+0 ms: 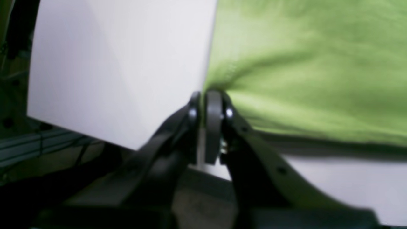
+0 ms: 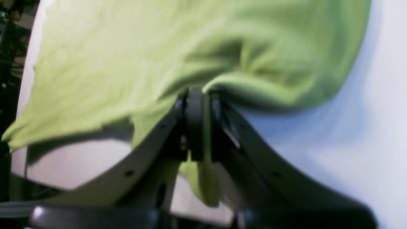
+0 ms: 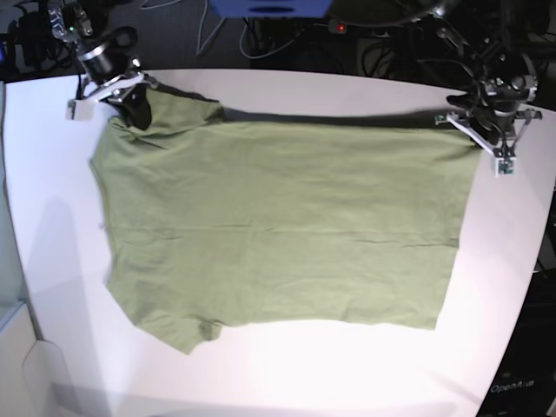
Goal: Fold the T-shirt properly
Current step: 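Lift both shoulder corners and fold them over toward the hem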
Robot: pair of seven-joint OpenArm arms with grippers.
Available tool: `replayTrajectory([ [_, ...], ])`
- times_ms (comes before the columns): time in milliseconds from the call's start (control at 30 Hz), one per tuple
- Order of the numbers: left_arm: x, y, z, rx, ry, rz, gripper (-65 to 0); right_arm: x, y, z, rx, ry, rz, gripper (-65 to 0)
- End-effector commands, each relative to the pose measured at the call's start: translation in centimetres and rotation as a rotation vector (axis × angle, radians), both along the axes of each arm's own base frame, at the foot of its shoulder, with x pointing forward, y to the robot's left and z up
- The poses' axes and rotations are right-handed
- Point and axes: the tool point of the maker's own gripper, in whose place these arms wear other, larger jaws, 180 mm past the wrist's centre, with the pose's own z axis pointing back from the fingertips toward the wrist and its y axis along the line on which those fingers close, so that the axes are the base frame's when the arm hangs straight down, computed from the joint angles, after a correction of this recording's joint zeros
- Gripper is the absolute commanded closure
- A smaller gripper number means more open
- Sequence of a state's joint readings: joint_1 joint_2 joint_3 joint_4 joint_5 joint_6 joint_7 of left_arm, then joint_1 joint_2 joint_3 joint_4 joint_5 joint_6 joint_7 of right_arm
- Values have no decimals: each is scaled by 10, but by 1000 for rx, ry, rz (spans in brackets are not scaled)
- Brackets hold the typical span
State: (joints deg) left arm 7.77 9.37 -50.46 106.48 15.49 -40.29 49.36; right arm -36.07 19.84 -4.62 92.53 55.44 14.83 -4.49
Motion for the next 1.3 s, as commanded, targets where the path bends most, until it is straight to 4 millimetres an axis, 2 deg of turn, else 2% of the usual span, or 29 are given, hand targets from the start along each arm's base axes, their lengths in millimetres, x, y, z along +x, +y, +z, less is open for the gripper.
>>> replayTrajectory([
  [0,7,4,11,18,-34,2,-24,9,-4,11,-11,-42,3,-26],
  [267,22,4,18,10,-30,19,-24,38,-5,23,-27,-87,36,-25],
  [600,46,7,29,18,-46,32,-23,86,0,44,-42,-140,100,-25],
  [700,55,8,27,23,-29,37,-23,102,3,52,-46,-159,117,-25],
  [1000,83,11,20,36,34,42,-23,148,-7,77,-76,-191,73,-25],
  [1100,96,11,24,38,34,41,-23,158,-13,74,-79,-186,58,-25],
  [1267,114,12,31,52,39,38,-23,169,-29,55,-79,-139,19,-26],
])
